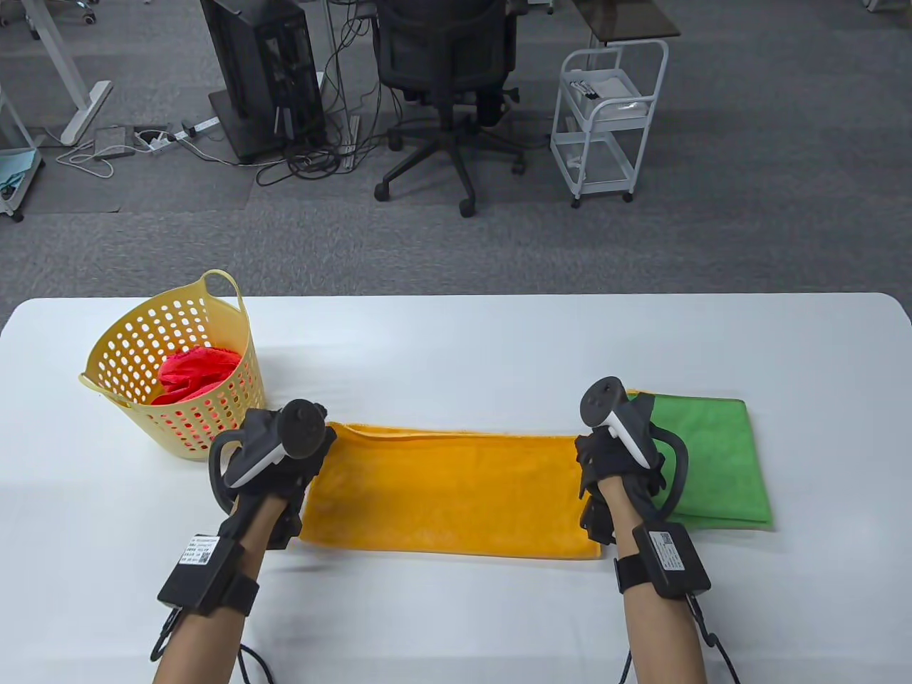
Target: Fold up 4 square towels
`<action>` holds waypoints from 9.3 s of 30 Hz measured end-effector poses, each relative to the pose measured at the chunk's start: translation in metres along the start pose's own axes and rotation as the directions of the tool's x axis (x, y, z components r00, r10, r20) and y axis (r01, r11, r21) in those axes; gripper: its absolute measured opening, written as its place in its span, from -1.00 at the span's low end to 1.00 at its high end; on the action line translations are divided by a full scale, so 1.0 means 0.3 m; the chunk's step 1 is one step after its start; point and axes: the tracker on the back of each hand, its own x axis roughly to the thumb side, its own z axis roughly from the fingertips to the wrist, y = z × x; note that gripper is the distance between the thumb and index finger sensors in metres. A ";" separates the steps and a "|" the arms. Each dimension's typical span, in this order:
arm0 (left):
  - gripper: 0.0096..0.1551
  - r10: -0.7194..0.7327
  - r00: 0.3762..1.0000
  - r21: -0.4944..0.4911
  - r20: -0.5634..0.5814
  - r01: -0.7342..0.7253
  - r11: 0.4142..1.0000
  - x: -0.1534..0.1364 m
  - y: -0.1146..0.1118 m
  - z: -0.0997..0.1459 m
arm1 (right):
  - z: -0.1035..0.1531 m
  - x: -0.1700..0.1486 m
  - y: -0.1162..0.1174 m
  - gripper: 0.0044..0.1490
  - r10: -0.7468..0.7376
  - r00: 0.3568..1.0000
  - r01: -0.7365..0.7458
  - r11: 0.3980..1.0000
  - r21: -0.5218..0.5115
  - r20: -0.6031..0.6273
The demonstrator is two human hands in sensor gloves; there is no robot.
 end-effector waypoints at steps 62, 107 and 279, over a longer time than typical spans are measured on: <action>-0.05 -0.048 0.993 -0.072 0.108 0.056 0.996 -0.055 -0.042 0.253 | 0.172 0.250 -0.053 -0.39 -0.265 0.935 0.268 0.963 0.019 0.235; -0.04 -0.008 0.996 -0.132 0.089 0.020 0.991 -0.073 -0.035 0.259 | 0.219 0.914 0.338 -0.05 -0.523 0.802 0.210 0.701 0.682 0.290; -0.12 0.225 0.972 0.125 0.068 -0.232 0.965 -0.166 0.242 0.239 | 0.329 -0.098 0.133 0.08 0.090 0.873 -0.028 0.990 -0.135 0.480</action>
